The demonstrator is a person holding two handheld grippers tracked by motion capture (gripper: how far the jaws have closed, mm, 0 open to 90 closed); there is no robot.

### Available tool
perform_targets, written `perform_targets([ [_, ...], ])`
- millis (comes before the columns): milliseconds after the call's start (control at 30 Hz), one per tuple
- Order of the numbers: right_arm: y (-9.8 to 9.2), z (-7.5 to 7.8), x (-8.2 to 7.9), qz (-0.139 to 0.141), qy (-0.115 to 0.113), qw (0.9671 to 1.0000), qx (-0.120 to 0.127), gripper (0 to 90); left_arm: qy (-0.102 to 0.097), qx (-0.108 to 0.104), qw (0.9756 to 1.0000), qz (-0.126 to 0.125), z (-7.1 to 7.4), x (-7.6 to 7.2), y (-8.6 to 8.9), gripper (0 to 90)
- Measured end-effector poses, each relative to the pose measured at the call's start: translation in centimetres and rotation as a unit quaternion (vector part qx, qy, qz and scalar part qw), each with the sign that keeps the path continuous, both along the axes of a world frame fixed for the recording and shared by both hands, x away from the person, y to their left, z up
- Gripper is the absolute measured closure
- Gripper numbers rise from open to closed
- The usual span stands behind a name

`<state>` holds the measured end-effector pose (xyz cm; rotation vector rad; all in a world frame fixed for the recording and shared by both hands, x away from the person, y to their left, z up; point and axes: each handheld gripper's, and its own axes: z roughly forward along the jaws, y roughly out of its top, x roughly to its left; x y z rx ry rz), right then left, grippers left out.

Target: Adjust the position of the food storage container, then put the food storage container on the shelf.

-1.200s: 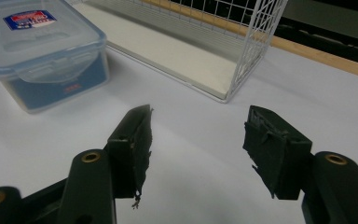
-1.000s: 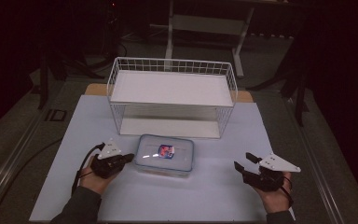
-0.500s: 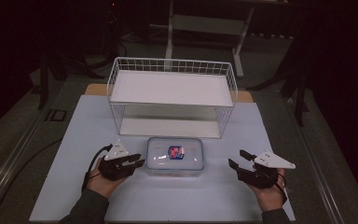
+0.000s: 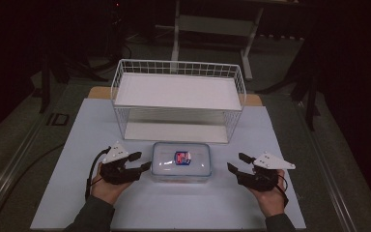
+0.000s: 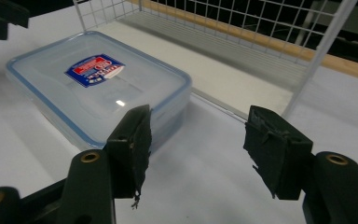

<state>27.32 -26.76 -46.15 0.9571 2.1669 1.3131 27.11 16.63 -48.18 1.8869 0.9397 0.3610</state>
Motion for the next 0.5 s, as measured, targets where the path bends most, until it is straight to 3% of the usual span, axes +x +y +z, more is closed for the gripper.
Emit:
perform_targets([
  [367, 1.5, -0.4, 1.0, 0.022, 0.029, 0.9991, 0.021, 38.9, -0.002, -0.004, 0.9998, 0.019, 0.0, 0.3, -0.2, 35.6],
  [400, 1.9, -0.6, 1.2, 0.026, 0.039, 0.9985, 0.027, 36.9, 0.003, -0.014, 0.9997, 0.022, -0.1, 0.6, -0.2, 35.2],
  [500, 2.4, -0.8, 1.7, 0.03, 0.058, 0.9973, 0.034, 33.5, 0.007, -0.016, 0.9996, 0.023, -0.1, 0.8, -0.4, 33.1],
])
